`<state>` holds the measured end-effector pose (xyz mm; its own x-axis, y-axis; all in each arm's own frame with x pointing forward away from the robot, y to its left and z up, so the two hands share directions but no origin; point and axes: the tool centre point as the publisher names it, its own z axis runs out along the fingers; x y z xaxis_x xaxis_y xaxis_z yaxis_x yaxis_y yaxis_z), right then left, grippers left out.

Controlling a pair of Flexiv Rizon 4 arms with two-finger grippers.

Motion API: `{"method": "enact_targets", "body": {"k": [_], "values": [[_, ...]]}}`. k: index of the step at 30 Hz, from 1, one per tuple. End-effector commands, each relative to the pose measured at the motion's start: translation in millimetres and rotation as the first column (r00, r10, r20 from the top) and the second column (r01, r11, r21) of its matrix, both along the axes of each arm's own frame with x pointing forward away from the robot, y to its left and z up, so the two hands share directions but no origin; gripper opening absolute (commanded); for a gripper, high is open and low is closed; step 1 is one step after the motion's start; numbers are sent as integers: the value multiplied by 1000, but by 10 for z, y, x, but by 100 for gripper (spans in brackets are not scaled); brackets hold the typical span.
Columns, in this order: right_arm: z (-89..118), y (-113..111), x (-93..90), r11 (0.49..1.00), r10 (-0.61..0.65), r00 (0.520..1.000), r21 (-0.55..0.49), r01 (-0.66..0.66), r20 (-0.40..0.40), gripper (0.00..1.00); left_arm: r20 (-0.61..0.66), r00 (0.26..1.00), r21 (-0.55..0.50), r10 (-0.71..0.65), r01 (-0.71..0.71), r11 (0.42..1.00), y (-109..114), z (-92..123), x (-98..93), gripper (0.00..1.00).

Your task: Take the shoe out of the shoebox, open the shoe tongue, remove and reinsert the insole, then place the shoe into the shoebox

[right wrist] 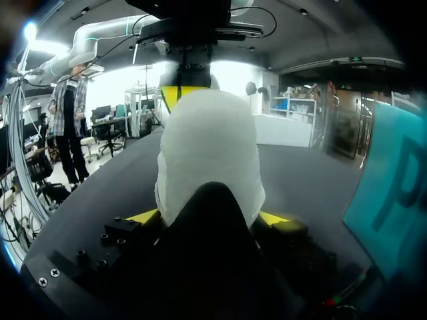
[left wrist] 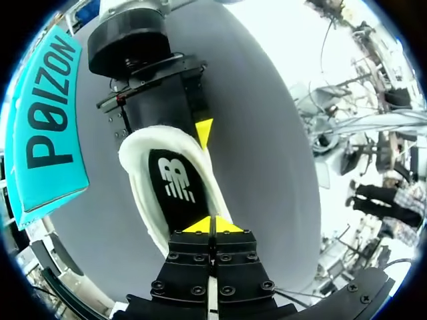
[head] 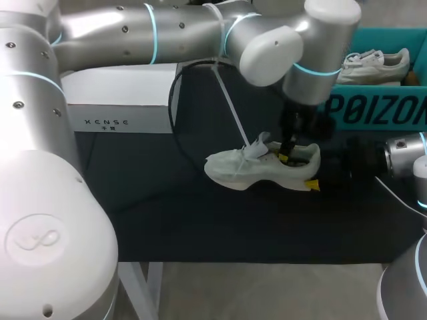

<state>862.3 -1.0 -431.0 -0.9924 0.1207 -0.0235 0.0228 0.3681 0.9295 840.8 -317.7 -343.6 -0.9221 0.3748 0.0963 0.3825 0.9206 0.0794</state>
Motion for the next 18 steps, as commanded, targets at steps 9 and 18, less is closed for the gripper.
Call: {"method": "enact_targets", "body": {"k": [9, 18], "values": [[-18, 10, 14, 1000, -2, 1000, -4, 2, 0, 0, 17, 998, -11, 64, -64, 998, -105, -180, -27, 0], [-18, 10, 14, 1000, -2, 1000, -4, 2, 0, 0, 50, 996, -2, 75, -75, 997, -163, -288, 50, 0]]}}
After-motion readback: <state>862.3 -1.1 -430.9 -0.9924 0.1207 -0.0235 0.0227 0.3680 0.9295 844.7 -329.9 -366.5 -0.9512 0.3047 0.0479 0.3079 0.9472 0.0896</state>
